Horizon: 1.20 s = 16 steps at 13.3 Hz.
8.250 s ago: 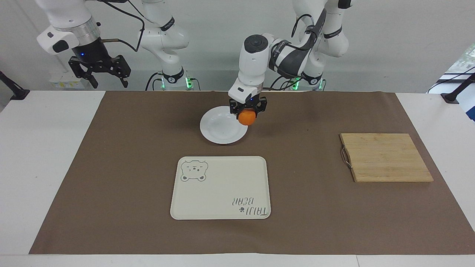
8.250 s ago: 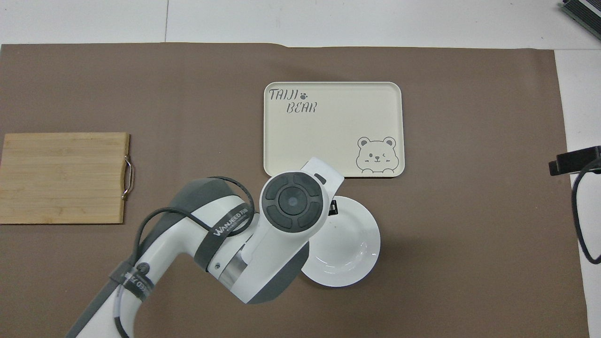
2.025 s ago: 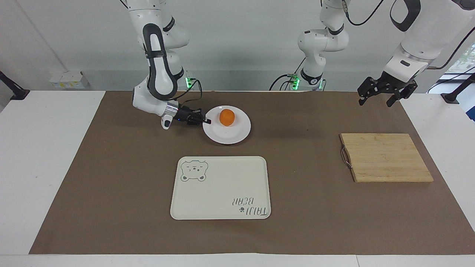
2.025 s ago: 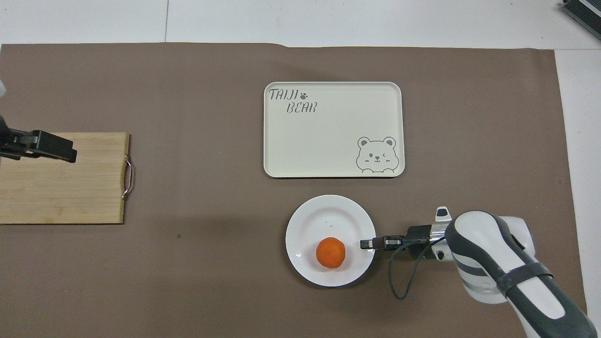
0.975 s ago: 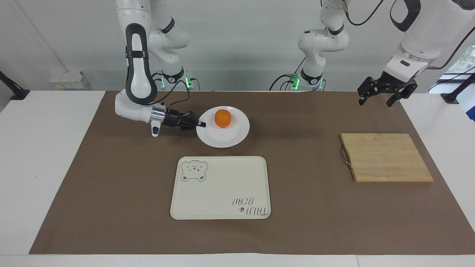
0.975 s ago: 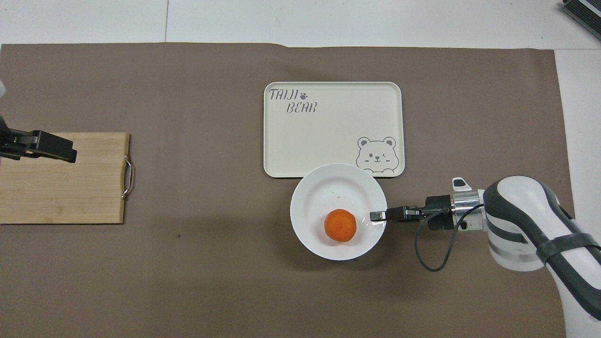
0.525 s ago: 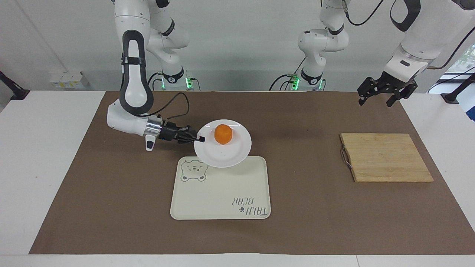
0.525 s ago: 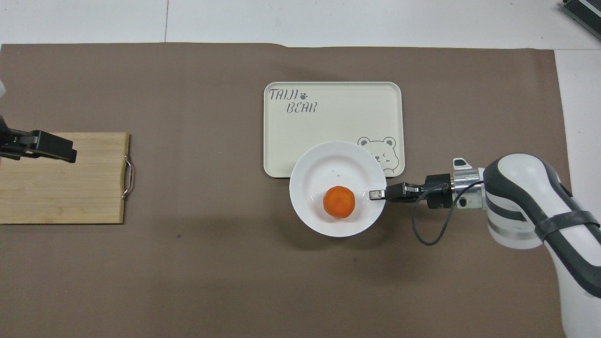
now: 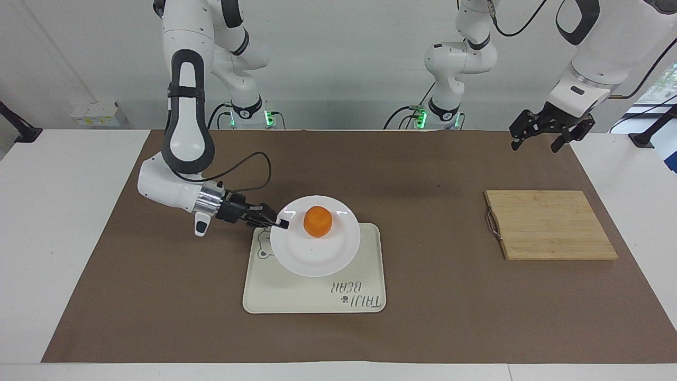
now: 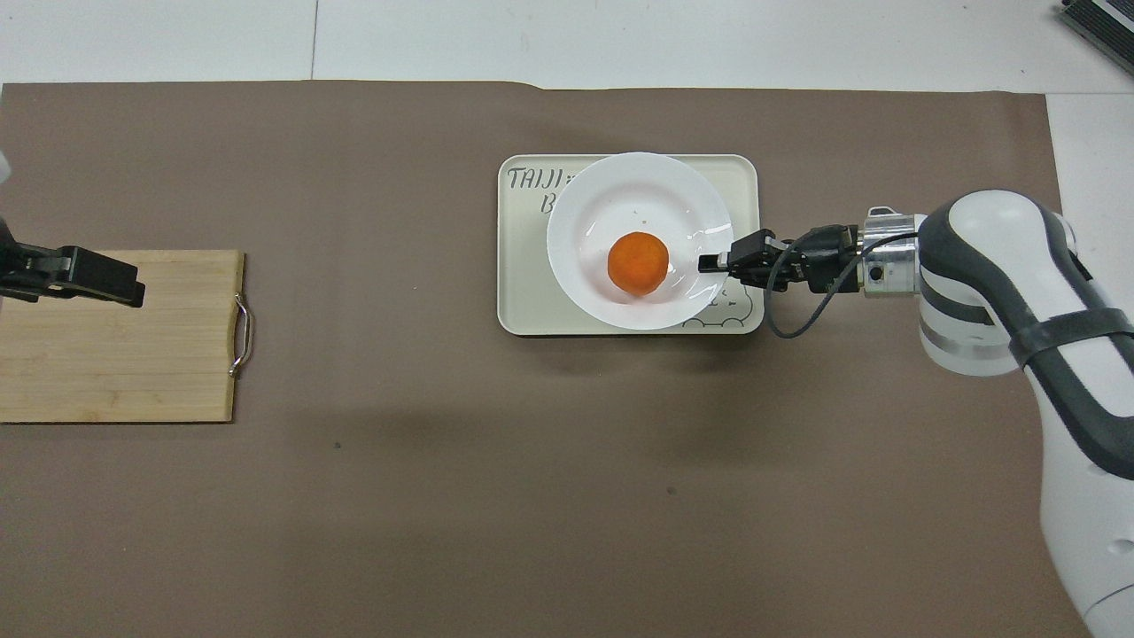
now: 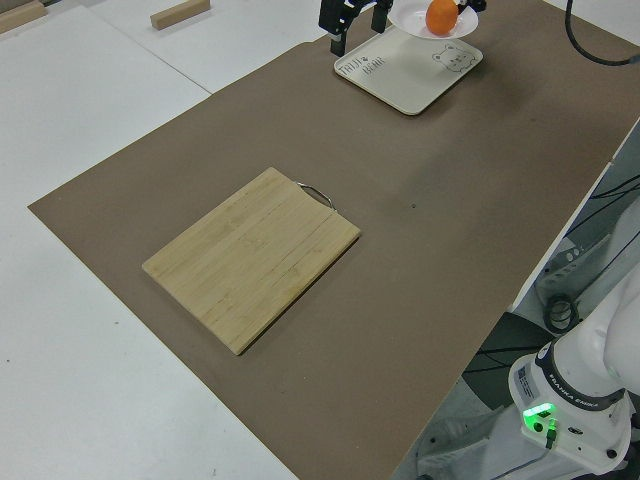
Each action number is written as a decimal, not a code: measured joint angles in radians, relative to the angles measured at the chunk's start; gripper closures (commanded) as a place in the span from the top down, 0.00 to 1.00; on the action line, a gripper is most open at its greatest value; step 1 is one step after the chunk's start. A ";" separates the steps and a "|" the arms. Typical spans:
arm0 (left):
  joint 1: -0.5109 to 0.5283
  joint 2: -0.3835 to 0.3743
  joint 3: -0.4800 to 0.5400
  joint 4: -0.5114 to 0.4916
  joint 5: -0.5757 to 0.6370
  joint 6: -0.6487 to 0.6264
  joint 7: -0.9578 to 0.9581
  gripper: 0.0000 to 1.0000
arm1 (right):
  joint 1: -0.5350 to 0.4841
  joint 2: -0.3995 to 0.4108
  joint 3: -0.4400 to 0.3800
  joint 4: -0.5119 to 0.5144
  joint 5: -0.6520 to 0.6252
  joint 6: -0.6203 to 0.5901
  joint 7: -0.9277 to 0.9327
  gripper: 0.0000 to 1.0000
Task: Place orange and plate with both arms
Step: 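Slide the plate with the right gripper onto the bear tray, then lower the plate onto the tray and open the right gripper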
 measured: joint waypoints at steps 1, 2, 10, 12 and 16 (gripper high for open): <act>0.000 0.000 0.000 0.000 0.000 0.000 0.000 1.00 | 0.005 0.033 0.000 0.026 0.000 0.005 0.003 0.00; 0.000 0.000 0.000 0.000 0.000 0.000 0.000 1.00 | 0.007 0.065 0.000 0.048 0.000 0.006 0.003 0.00; 0.000 0.000 0.000 0.000 0.000 0.000 0.000 1.00 | 0.029 0.144 0.000 0.062 -0.002 0.036 -0.090 0.00; 0.000 0.000 0.000 0.000 0.000 0.000 0.000 1.00 | 0.023 0.146 -0.003 0.046 -0.006 0.036 -0.124 0.00; 0.000 0.000 0.000 0.000 0.000 0.000 0.000 1.00 | 0.013 0.148 -0.004 0.028 -0.006 0.038 -0.159 0.00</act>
